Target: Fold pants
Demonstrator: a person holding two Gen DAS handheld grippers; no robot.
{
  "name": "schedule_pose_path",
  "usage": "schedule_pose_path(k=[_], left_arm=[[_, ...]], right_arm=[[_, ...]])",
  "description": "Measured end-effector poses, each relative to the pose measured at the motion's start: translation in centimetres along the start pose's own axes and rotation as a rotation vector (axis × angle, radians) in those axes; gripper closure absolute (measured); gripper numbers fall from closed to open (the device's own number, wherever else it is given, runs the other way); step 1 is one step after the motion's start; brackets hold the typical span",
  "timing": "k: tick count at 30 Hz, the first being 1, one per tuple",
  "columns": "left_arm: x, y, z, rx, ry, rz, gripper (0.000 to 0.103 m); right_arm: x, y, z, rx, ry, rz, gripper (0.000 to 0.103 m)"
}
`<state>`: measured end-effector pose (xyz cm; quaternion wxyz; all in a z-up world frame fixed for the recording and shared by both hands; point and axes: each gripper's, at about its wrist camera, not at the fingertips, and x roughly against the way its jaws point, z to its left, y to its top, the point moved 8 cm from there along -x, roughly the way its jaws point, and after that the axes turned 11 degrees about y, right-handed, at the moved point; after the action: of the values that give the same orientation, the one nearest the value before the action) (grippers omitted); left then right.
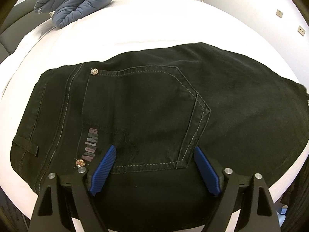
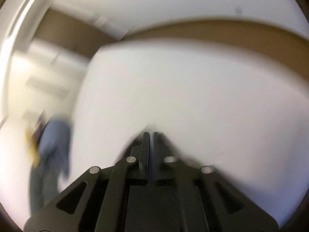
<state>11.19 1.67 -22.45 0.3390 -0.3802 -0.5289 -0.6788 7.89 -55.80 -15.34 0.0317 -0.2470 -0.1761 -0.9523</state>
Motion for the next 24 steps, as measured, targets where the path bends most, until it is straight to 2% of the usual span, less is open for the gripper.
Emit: schedule_pose_path(k=[1, 3, 5, 7, 9, 11, 12, 13, 16, 17, 18, 19, 20, 21, 22, 23, 24], left_arm=[[0.0, 0.1, 0.0, 0.000, 0.004, 0.004, 0.017], [0.2, 0.5, -0.2, 0.004, 0.018, 0.009, 0.017], [0.8, 1.0, -0.5, 0.015, 0.021, 0.012, 0.022], [2.0, 1.7, -1.5, 0.004, -0.002, -0.010, 0.022], [3.1, 3.0, -2.8, -0.022, -0.012, -0.059, 0.022], [3.2, 4.3, -3.5, -0.052, -0.009, -0.085, 0.022], [2.8, 4.9, -3.4, -0.056, -0.001, -0.090, 0.022], [2.4, 5.4, -3.0, -0.051, 0.000, -0.090, 0.022], [-0.7, 6.1, 0.2, 0.013, 0.006, -0.030, 0.022], [-2.0, 6.0, 2.0, 0.057, -0.002, -0.006, 0.024], [-2.6, 5.9, 3.0, 0.083, -0.051, -0.007, 0.028], [-2.7, 5.7, 3.9, 0.097, -0.098, -0.012, 0.037], [-2.6, 5.6, 4.7, 0.089, -0.114, -0.016, 0.047], [-2.4, 5.6, 5.1, 0.075, -0.110, -0.017, 0.049], [-2.2, 5.6, 5.5, 0.067, -0.101, -0.021, 0.049], [-2.0, 5.6, 6.3, 0.066, -0.047, -0.028, 0.036], [-2.0, 5.5, 7.6, 0.078, 0.047, -0.033, 0.028]], right_arm=[[0.7, -0.2, 0.9, -0.001, 0.048, 0.009, 0.095], [0.9, -3.0, 4.2, 0.036, 0.181, 0.099, 0.095], [0.0, -10.2, 8.7, 0.103, 0.328, 0.300, 0.095], [-1.0, -16.8, 11.2, 0.181, 0.390, 0.463, 0.095], [-3.0, -23.4, 11.4, 0.198, 0.384, 0.617, 0.095], [-5.2, -26.7, 8.7, 0.191, 0.254, 0.687, 0.095], [-5.6, -26.6, 8.0, 0.179, 0.262, 0.676, 0.103], [-5.5, -25.9, 7.6, 0.152, 0.294, 0.663, 0.103], [-4.0, -20.6, 6.0, 0.160, 0.230, 0.535, 0.103], [-2.2, -18.8, 4.0, 0.154, 0.206, 0.489, 0.103], [-0.8, -15.1, 2.1, 0.123, 0.175, 0.425, 0.103], [-0.5, -12.0, 0.5, 0.106, 0.147, 0.383, 0.103], [0.7, -10.2, -0.3, 0.107, 0.103, 0.339, 0.103], [2.2, -8.4, -0.7, 0.132, 0.059, 0.291, 0.102], [4.0, -6.8, -0.6, 0.163, 0.027, 0.247, 0.098], [5.6, -5.7, -0.3, 0.182, 0.008, 0.220, 0.098], [7.5, -5.7, 0.0, 0.188, 0.009, 0.204, 0.093]])
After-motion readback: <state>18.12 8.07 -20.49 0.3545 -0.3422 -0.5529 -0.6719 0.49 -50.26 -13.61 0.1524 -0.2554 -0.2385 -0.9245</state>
